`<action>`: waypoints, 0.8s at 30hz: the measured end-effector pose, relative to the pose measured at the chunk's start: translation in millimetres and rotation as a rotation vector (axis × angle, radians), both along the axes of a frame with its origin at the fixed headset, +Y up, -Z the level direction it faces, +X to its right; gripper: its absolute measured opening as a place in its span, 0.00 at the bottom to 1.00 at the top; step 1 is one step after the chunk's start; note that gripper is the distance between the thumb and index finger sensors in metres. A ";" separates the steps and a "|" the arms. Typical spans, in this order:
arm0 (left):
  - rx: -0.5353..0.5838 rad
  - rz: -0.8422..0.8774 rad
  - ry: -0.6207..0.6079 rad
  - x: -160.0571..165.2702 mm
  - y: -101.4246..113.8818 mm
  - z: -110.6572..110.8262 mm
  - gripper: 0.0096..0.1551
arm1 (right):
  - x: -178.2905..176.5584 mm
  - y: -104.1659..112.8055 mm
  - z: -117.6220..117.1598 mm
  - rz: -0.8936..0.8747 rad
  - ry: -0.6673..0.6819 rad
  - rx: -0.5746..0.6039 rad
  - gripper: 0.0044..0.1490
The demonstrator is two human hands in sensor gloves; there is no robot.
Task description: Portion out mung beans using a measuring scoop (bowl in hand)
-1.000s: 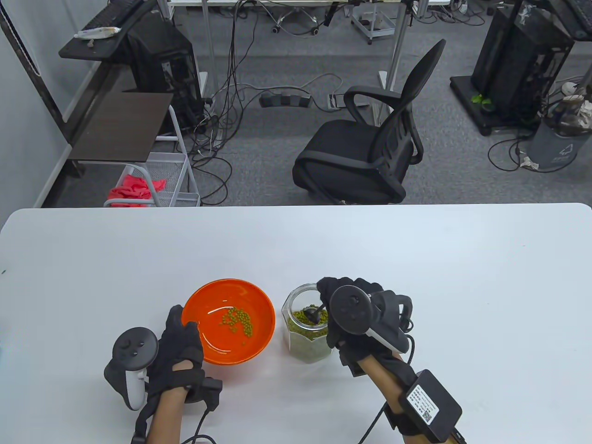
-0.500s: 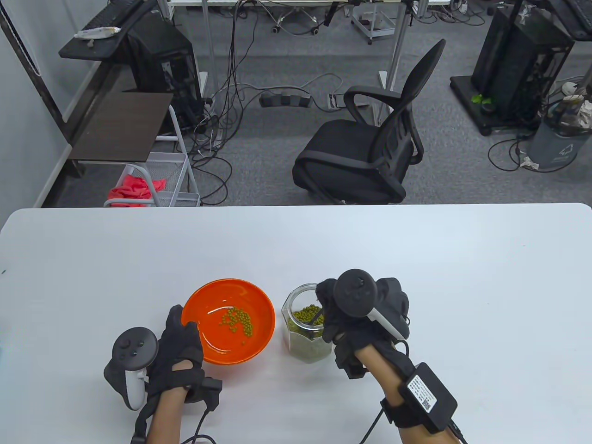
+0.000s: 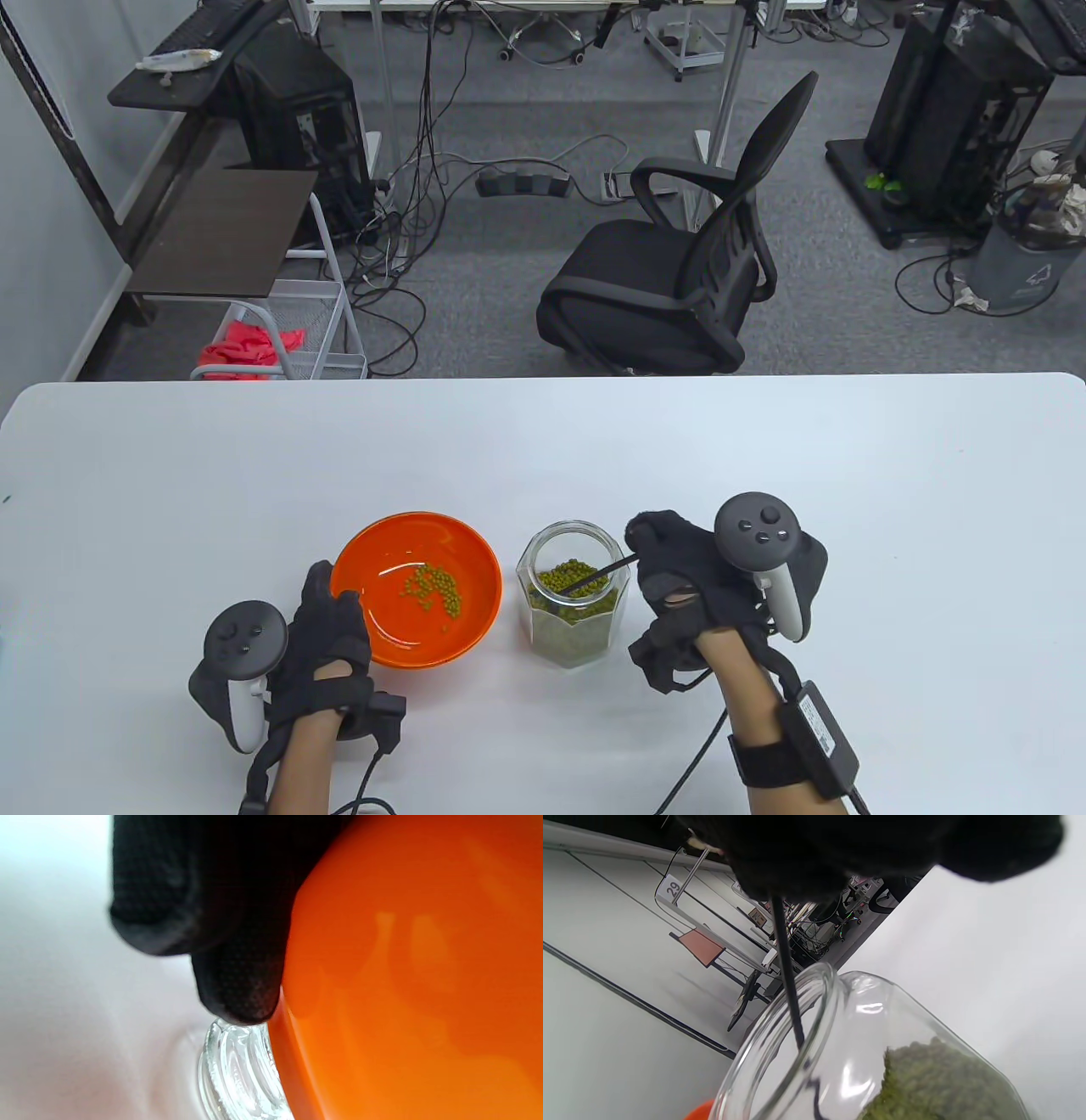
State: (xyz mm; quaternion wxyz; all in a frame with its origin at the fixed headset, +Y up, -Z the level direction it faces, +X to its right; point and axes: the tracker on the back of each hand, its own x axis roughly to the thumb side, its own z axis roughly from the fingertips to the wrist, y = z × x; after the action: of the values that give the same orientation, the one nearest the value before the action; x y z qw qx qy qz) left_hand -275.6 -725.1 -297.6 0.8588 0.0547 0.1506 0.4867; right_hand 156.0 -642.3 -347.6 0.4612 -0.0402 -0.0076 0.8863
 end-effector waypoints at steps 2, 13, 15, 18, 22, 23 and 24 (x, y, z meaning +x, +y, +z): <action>-0.001 -0.005 0.000 0.2 -0.1 0.0 0.36 | 5.0 -2.8 1.0 -0.041 -0.021 0.009 0.24; -0.007 -0.012 -0.001 0.6 -0.3 -0.1 0.36 | 23.3 -9.2 6.5 -0.175 -0.061 0.013 0.24; -0.005 -0.014 -0.003 0.6 -0.3 -0.4 0.36 | 25.2 -9.6 7.2 -0.183 -0.062 0.010 0.24; -0.004 -0.011 -0.004 0.9 -0.5 -0.5 0.36 | 29.5 -10.0 8.1 -0.204 -0.069 0.006 0.24; -0.003 -0.013 -0.005 1.4 -0.4 -0.3 0.36 | 35.6 -10.4 8.5 -0.240 -0.082 0.001 0.24; -0.002 -0.013 -0.005 1.3 -0.4 -0.4 0.36 | 36.8 -10.3 8.8 -0.246 -0.081 -0.003 0.24; -0.001 -0.013 -0.005 1.3 -0.3 -0.3 0.36 | 38.5 -9.9 9.3 -0.256 -0.086 -0.001 0.24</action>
State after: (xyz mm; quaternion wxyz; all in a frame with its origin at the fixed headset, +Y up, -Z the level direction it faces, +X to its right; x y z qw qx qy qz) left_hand -274.3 -725.5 -297.8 0.8623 0.0540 0.1485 0.4811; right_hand 194.6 -652.2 -338.4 0.5699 -0.0792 -0.0217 0.8176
